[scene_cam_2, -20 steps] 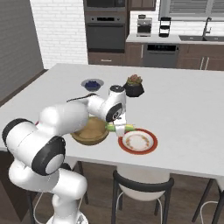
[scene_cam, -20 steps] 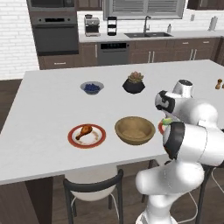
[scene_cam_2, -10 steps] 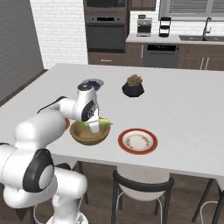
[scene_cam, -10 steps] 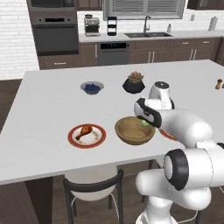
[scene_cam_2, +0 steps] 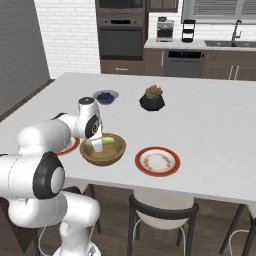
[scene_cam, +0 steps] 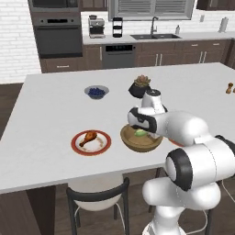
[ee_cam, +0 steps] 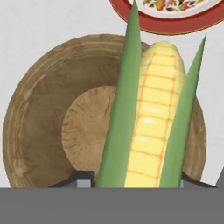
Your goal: Pick the chicken drumstick and corn from their plates and place them in the bowl. Then put the bowl in the fridge.
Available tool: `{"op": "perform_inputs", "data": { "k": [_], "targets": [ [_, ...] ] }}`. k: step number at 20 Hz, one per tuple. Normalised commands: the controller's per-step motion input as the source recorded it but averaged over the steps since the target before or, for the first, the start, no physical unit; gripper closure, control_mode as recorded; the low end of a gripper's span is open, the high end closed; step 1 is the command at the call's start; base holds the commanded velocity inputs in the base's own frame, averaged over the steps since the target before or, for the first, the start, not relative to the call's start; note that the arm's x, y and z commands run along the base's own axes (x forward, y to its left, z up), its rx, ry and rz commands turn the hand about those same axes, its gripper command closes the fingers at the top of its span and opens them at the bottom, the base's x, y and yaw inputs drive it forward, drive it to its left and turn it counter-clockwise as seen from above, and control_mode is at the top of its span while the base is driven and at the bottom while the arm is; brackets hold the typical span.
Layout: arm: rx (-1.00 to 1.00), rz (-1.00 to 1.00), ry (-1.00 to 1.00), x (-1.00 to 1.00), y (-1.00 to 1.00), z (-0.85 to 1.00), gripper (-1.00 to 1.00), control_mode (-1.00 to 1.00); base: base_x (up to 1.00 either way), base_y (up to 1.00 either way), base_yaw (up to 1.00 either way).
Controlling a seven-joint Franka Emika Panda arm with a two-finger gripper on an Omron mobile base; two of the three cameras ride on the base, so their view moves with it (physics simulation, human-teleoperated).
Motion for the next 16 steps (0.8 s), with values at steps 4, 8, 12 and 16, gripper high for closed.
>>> {"op": "perform_inputs", "data": {
  "k": [4, 8, 12, 16],
  "targets": [
    [0.0, 0.0, 0.06, 0.01, 0.14, -0.44, 1.0, -1.0, 0.0, 0.0, 0.0],
    [0.0, 0.0, 0.0, 0.03, 0.03, -0.33, 1.0, -1.0, 0.0, 0.0, 0.0],
    [0.0, 0.0, 0.0, 0.0, 0.0, -0.29, 1.0, -1.0, 0.0, 0.0, 0.0],
    [0.0, 0.0, 0.0, 0.0, 0.0, -0.16, -1.0, -1.0, 0.0, 0.0, 0.0]
  ]
}}
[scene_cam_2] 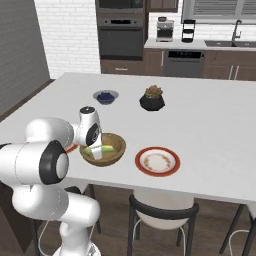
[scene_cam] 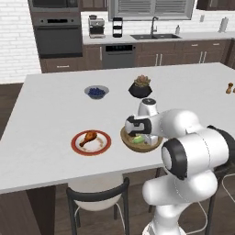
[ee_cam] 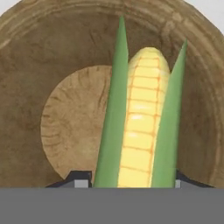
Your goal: Pick the chicken drumstick and corn from their plates and place them in the bowl. Then put the bowl in the fridge.
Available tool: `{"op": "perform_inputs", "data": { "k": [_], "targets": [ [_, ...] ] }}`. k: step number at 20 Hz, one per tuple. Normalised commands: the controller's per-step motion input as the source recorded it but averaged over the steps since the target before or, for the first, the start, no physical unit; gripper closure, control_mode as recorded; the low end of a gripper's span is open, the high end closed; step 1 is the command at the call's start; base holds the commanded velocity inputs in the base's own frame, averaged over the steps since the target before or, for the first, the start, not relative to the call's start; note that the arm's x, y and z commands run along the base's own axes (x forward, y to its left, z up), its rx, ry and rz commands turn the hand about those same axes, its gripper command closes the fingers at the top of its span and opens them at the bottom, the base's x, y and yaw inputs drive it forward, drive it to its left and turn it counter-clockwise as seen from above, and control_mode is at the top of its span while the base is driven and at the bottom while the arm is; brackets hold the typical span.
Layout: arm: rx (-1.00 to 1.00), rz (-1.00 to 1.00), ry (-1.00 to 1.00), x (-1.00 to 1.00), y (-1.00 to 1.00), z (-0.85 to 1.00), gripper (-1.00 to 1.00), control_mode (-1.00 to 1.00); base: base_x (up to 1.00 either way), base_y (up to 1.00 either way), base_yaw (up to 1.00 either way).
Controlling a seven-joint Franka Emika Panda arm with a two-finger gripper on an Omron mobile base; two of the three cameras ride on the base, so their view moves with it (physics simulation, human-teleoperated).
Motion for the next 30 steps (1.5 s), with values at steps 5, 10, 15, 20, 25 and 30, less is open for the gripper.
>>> {"op": "perform_inputs", "data": {
  "k": [5, 10, 15, 20, 25, 30],
  "targets": [
    [0.0, 0.02, 0.0, 0.1, 0.0, -0.06, -1.0, -1.0, 0.0, 0.0, 0.0],
    [0.0, 0.06, 0.0, 0.0, 0.0, 0.4, -1.0, -1.0, 0.0, 0.0, 0.0],
    [0.0, 0.07, -0.02, -0.12, 0.13, 0.65, -1.0, -1.0, 0.0, 0.0, 0.0],
    [0.0, 0.1, -0.01, -0.66, 0.51, 0.72, -1.0, -1.0, 0.0, 0.0, 0.0],
    [0.0, 0.21, -0.01, -0.84, 1.0, 0.16, -1.0, -1.0, 0.0, 0.0, 0.0],
    [-0.02, 0.19, 0.0, 0.01, 0.95, -0.04, -1.0, -1.0, 0.0, 0.0, 0.0]
  ]
}}
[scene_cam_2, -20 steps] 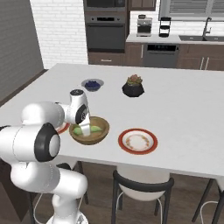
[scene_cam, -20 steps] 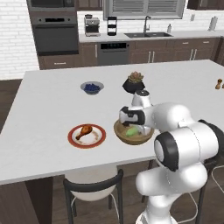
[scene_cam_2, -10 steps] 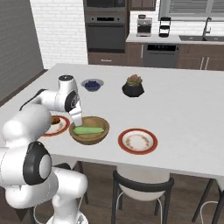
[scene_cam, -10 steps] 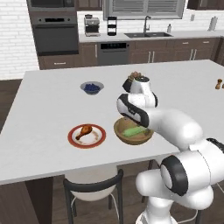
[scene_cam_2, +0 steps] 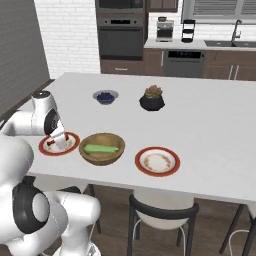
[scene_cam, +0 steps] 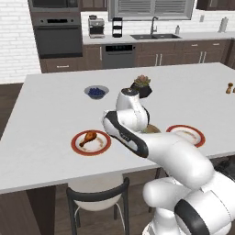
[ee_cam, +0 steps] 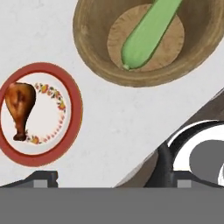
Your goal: Pick the chicken drumstick and corn from their plates and place them in the bowl. Then put the bowl in the fridge.
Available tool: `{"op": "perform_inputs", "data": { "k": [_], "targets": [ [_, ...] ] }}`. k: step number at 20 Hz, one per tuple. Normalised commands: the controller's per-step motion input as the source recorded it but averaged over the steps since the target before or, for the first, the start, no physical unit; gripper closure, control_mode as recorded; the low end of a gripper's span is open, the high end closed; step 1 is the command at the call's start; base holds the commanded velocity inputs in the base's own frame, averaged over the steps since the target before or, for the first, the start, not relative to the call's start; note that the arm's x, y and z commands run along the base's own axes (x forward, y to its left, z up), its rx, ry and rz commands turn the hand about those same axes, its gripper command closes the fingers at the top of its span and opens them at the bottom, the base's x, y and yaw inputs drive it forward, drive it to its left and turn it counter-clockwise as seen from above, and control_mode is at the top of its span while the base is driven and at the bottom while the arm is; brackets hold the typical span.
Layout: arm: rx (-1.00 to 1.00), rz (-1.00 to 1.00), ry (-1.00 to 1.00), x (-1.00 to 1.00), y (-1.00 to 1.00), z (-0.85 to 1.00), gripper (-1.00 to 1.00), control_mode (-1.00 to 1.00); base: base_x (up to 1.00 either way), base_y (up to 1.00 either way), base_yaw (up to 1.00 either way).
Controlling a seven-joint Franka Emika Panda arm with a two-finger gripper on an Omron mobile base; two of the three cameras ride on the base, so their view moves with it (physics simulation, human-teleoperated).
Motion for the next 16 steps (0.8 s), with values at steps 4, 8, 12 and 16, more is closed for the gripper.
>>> {"op": "perform_inputs", "data": {
  "k": [4, 8, 12, 16],
  "targets": [
    [0.0, 0.14, -0.03, 0.66, 0.48, 0.0, -1.0, -1.0, 0.0, 0.0, 0.0],
    [0.0, 0.12, -0.01, 0.81, 0.32, -0.06, -1.0, -1.0, 0.0, 0.0, 0.0],
    [0.0, 0.07, 0.02, 0.83, 0.38, -0.09, -1.0, -1.0, 0.0, 0.0, 0.0],
    [0.0, 0.02, 0.05, 0.62, 0.35, -0.19, -1.0, -1.0, 0.0, 0.0, 0.0]
  ]
}}
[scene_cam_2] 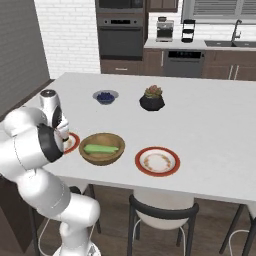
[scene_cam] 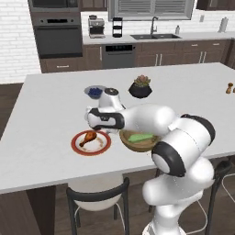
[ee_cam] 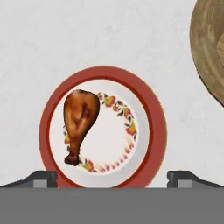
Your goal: Pick the chicken drumstick and corn from their plates and place them in the bowl. Then put the bowl in the fridge.
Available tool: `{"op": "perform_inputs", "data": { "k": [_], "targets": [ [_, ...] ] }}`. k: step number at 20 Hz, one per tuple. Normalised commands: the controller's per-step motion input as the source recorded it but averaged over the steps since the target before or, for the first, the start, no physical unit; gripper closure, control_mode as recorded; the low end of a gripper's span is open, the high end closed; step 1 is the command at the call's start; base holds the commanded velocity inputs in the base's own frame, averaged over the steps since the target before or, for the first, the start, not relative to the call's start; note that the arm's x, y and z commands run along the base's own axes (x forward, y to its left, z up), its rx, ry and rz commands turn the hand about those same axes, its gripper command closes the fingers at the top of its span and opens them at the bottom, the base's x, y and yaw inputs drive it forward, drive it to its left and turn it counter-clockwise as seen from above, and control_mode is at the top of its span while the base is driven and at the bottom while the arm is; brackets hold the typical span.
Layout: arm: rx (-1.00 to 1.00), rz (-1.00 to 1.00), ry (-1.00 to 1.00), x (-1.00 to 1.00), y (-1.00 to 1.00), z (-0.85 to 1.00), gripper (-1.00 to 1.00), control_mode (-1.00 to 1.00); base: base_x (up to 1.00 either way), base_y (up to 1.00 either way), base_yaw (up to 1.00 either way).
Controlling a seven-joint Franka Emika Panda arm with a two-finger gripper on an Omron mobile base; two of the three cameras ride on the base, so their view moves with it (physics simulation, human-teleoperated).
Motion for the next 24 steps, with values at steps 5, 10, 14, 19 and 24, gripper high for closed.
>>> {"op": "perform_inputs", "data": {
  "k": [5, 10, 14, 19, 24],
  "targets": [
    [0.0, 0.0, 0.05, 0.28, 0.21, -0.37, -1.0, -1.0, 0.0, 0.0, 0.0],
    [0.0, 0.0, 0.04, 0.32, 0.24, -0.39, -1.0, -1.0, 0.0, 0.0, 0.0],
    [-0.03, 0.0, 0.01, 0.17, 0.04, -0.36, -1.0, -1.0, 0.0, 0.0, 0.0],
    [-0.01, 0.0, 0.0, 0.23, 0.0, -0.25, -1.0, -1.0, 0.0, 0.0, 0.0],
    [0.0, 0.0, 0.01, 0.35, 0.0, -0.17, -1.0, -1.0, 0.0, 0.0, 0.0]
  ]
}}
